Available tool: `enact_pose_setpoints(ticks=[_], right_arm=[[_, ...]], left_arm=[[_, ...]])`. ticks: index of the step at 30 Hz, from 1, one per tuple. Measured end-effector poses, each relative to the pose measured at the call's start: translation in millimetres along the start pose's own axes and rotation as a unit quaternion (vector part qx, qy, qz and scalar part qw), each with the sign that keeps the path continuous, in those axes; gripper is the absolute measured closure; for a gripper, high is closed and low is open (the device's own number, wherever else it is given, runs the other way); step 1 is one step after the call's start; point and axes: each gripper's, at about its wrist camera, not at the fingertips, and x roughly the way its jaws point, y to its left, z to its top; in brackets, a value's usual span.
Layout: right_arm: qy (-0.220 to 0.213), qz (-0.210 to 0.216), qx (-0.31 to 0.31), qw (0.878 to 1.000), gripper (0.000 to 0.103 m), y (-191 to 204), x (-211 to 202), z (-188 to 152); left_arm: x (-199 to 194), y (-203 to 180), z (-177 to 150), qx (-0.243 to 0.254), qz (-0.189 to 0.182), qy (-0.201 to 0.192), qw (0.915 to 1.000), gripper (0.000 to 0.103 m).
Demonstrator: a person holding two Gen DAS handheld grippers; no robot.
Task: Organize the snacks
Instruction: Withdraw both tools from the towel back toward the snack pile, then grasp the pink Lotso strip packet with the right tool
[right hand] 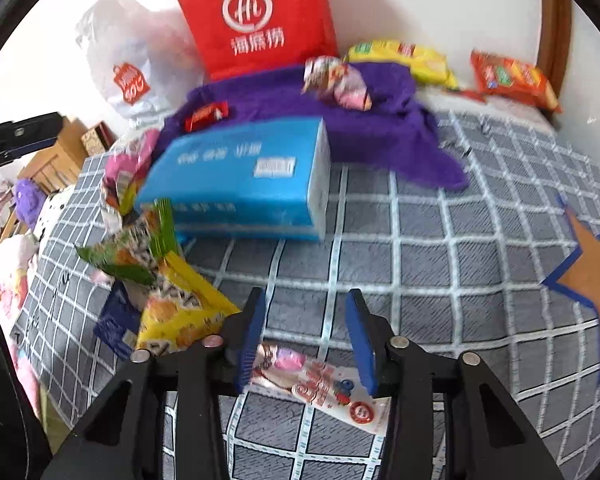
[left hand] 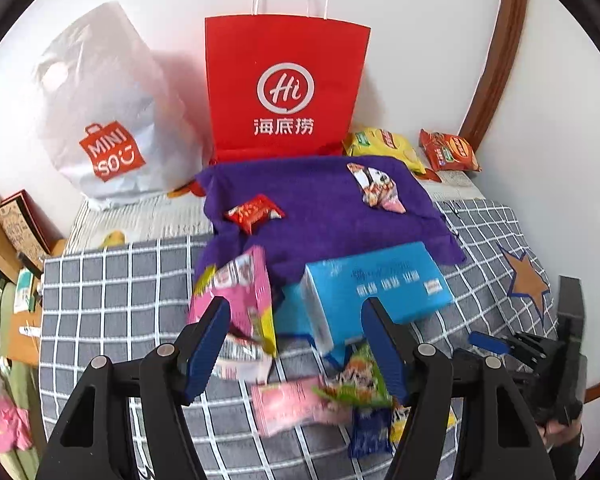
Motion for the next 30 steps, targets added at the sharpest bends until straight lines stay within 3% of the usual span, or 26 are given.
enact_pose_setpoints(ticks=[4,14,23,24,25,26,30], right_arm=[[0.029,0.023,0.000,0.999,0.063,-4.0,7.2,-11.1],[0.007,0.056,-0.029,0.998,0.050,7.7,-18.8,-44.2],[-0.009,0.016,-0.081,0.997,0.048,38.6,-2.6,-61.9],[-0.017,0.008,-0.083,0.996,0.054,40.0,-2.2,-62.5],[-0.023,-0.002,-0.086,0.996,0.072,41.8,-1.5,-63.2],[-0.026,-0.017,-0.092,0.995,0.079,43.6,-1.0,-64.1],[-0.051,-0.055,-0.090,0.993,0.083,41.0,-12.7,-70.8]], left_arm=[[-3.7,-2.7,-15.1,-0.002,0.000,0.002,1.0000,0.037],[-5.3,-5.5,-40.5,-0.010,-0.019,0.010,0.9997,0.037],[3.6,10.3,-64.7,-0.041,-0.017,0.025,0.9987,0.037],[3.0,13.9,-66.7,-0.043,-0.013,0.023,0.9987,0.037],[2.7,17.5,-68.4,-0.045,-0.008,0.022,0.9987,0.037],[2.6,21.1,-70.2,-0.048,-0.002,0.021,0.9986,0.037],[9.6,43.6,-78.7,-0.068,0.011,0.027,0.9973,0.037]])
